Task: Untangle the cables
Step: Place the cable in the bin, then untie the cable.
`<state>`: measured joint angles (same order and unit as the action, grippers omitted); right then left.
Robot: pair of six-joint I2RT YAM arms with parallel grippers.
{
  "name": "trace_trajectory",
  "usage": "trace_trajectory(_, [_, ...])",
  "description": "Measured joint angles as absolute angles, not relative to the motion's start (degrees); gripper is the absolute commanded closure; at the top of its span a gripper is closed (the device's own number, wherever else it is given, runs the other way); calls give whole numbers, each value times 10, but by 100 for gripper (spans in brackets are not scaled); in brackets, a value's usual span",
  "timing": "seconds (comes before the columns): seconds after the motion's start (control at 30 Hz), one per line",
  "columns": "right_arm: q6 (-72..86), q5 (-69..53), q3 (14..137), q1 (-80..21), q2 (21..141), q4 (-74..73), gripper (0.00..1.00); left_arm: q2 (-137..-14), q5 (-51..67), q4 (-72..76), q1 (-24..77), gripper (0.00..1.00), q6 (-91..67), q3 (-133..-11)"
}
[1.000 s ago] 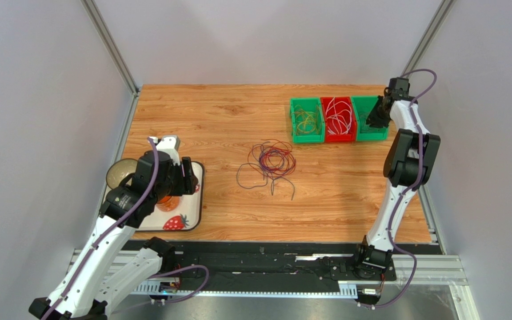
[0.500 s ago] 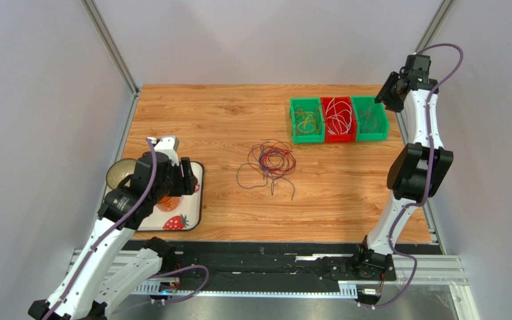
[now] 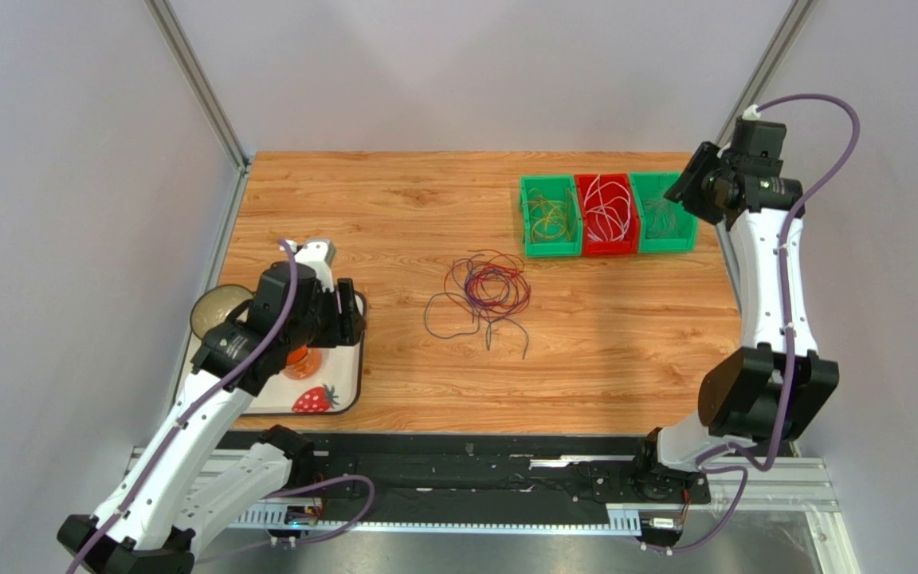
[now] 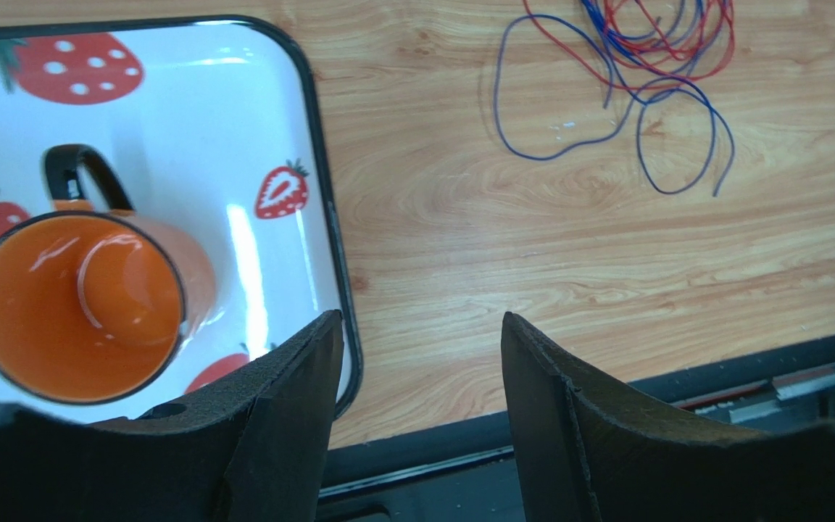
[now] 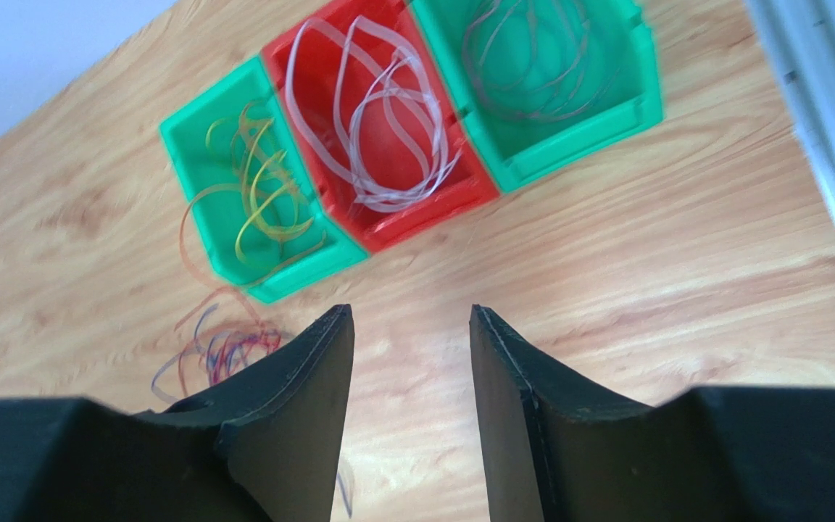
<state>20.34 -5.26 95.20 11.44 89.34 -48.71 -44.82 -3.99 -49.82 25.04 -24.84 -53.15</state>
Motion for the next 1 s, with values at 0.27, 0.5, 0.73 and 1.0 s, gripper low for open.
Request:
trace_trajectory(0.27, [221, -88, 802, 47, 767, -459, 50, -538, 37, -425, 258, 40, -282, -519])
trace_trajectory(0.5, [249, -115, 667, -33, 667, -416, 50, -659, 41, -377, 310, 41, -295, -556])
trace_trajectory(0.73, [278, -125, 591, -121, 646, -376, 52, -790, 45, -328, 327, 41, -295, -653])
trace_trajectory(1.0, [291, -125, 542, -155, 635, -352, 52, -914, 76, -277, 333, 40, -277, -736])
